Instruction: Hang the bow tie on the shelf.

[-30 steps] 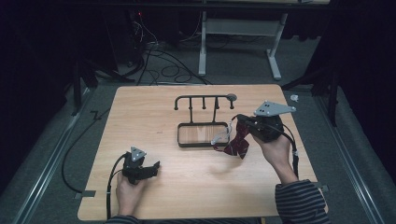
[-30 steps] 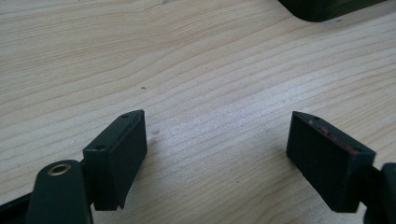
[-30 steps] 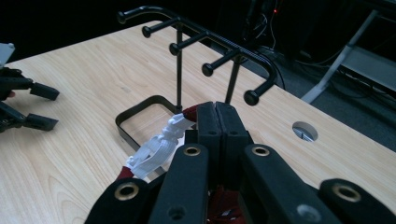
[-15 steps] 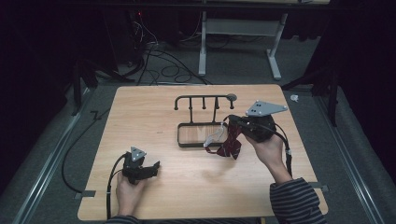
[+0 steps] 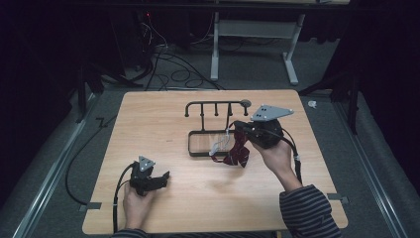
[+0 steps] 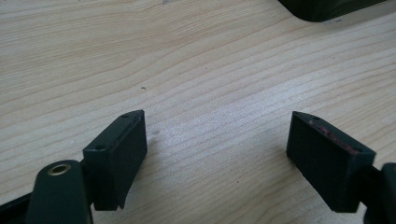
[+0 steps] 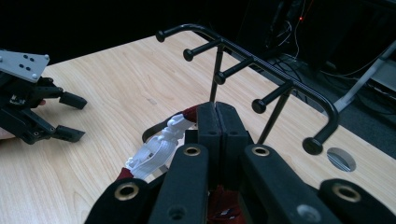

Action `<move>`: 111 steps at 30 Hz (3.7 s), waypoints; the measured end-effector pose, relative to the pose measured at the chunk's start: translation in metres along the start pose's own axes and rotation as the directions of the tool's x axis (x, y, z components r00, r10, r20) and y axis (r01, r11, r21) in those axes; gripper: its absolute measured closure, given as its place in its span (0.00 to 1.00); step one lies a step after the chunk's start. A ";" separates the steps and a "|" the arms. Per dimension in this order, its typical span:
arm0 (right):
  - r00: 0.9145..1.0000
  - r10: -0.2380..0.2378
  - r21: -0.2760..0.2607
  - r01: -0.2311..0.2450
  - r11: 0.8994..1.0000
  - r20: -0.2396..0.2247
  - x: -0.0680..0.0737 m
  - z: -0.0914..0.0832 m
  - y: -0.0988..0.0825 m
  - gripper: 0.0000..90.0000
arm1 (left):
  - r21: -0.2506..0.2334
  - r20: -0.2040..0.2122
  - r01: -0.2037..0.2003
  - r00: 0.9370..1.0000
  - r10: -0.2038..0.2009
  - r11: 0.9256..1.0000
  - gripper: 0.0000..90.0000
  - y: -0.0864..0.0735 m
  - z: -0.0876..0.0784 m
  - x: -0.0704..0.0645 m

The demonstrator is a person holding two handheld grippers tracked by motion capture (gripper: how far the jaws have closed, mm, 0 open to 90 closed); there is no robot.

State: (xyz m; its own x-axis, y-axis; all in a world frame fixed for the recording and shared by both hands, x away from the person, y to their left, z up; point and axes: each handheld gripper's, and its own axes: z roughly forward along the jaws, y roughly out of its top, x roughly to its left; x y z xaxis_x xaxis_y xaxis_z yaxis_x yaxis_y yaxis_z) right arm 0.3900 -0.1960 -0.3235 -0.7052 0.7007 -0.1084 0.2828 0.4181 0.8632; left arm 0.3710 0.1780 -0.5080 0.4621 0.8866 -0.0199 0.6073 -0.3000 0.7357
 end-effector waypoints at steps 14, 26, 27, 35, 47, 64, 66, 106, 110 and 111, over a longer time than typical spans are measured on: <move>1.000 0.014 0.011 -0.014 1.000 -0.001 0.004 0.024 0.011 1.00 | 0.000 0.000 0.000 1.000 0.000 1.000 0.23 0.000 0.000 0.000; 0.999 0.029 0.010 -0.029 1.000 0.014 0.000 0.043 0.019 1.00 | 0.002 0.000 -0.002 1.000 0.002 1.000 0.23 0.000 0.000 0.000; 0.999 0.028 0.010 -0.028 1.000 0.016 0.000 0.044 0.020 1.00 | 0.002 0.000 -0.002 1.000 0.002 1.000 0.23 0.000 0.000 0.000; 0.999 0.028 0.017 -0.029 0.999 0.033 -0.003 0.053 0.027 1.00 | 0.002 0.000 -0.002 1.000 0.002 1.000 0.23 0.000 0.000 0.000; 0.997 0.048 0.038 -0.051 0.998 0.062 -0.009 0.068 0.035 1.00 | 0.001 0.000 -0.002 1.000 0.002 1.000 0.23 0.000 0.000 0.000; 0.991 0.074 0.072 -0.083 0.994 0.114 -0.020 0.086 0.036 1.00 | 0.001 -0.001 -0.001 1.000 0.001 1.000 0.23 0.000 0.000 0.000; 0.990 0.077 0.075 -0.086 0.993 0.117 -0.020 0.087 0.036 1.00 | 0.001 -0.001 -0.001 1.000 0.001 1.000 0.23 0.000 0.000 0.000; 0.990 0.102 0.042 -0.106 0.994 0.095 -0.027 0.063 0.029 0.88 | -0.001 -0.002 0.001 1.000 -0.001 1.000 0.23 0.000 0.000 0.000; 0.989 0.120 0.032 -0.123 0.992 0.086 -0.031 0.057 0.026 0.85 | -0.001 -0.001 0.001 1.000 -0.001 1.000 0.23 0.000 0.000 0.000; 0.989 0.122 0.029 -0.125 0.992 0.088 -0.032 0.055 0.026 0.84 | -0.001 -0.001 0.001 1.000 -0.001 1.000 0.23 0.000 0.000 0.000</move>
State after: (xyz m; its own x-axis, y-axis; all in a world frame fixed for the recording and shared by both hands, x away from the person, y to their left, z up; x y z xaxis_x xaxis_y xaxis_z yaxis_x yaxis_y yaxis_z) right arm 0.4554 -0.1756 -0.3245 -0.6056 0.7945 -0.0453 0.3876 0.3443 0.8551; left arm 0.3712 0.1778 -0.5081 0.4608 0.8873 -0.0197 0.6072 -0.2990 0.7362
